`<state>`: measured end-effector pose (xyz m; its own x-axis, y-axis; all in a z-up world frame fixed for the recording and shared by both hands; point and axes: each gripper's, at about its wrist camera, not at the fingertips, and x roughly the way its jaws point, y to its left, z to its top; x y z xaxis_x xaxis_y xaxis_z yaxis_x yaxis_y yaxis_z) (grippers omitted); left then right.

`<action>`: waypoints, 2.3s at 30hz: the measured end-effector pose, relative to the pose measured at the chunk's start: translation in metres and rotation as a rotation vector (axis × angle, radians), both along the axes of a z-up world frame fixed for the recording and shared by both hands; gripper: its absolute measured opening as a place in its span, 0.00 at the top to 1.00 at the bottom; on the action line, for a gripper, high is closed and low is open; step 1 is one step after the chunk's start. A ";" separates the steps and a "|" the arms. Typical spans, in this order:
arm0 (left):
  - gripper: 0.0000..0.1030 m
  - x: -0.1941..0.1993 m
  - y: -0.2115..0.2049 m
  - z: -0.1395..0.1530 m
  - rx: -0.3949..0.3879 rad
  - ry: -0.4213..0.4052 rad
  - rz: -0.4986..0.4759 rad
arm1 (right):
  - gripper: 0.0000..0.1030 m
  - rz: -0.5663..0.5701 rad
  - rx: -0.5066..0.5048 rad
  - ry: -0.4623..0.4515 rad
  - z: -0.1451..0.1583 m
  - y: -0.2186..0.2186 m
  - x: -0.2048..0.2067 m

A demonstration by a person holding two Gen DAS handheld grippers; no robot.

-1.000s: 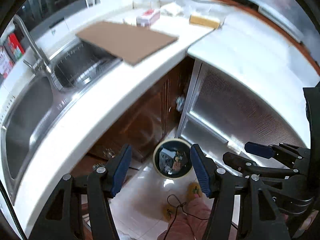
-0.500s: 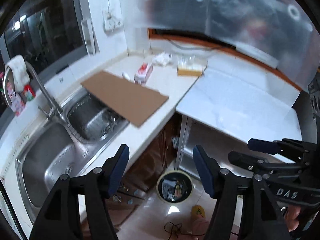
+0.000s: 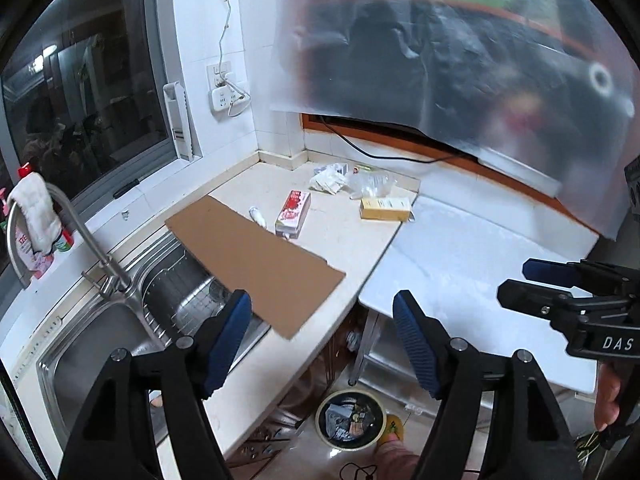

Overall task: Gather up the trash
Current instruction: 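Raise both tools back toward the counter, then grasp the strawberry milk carton with the left gripper while the right gripper grasps the yellow toothpaste box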

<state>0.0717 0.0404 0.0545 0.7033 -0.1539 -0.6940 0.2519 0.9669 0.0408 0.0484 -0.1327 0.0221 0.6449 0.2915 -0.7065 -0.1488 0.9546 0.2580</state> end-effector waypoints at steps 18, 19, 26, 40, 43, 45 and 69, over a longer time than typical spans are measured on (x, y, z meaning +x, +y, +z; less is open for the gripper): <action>0.30 0.269 -0.042 -0.073 0.094 0.188 0.069 | 0.31 0.111 -0.137 0.101 -0.063 -0.096 0.256; 0.30 0.284 -0.048 -0.084 0.103 0.202 0.065 | 0.31 0.130 -0.157 0.109 -0.072 -0.098 0.273; 0.30 0.366 -0.075 -0.150 0.150 0.308 0.054 | 0.31 0.257 -0.262 0.179 -0.132 -0.094 0.345; 0.30 0.462 -0.066 -0.250 0.205 0.490 0.062 | 0.31 0.450 -0.417 0.214 -0.197 -0.079 0.398; 0.30 0.472 -0.064 -0.263 0.206 0.512 0.081 | 0.31 0.441 -0.419 0.223 -0.204 -0.083 0.402; 0.30 0.476 -0.062 -0.270 0.200 0.526 0.091 | 0.31 0.425 -0.411 0.226 -0.208 -0.086 0.404; 0.47 0.414 -0.089 -0.218 0.292 0.378 0.084 | 0.80 0.273 -0.313 0.238 -0.179 -0.080 0.354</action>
<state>0.4852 -0.0485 -0.1635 0.3948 0.1320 -0.9092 0.2232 0.9462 0.2342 0.4029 -0.2132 -0.1570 0.3839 0.1775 -0.9061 -0.3769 0.9260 0.0217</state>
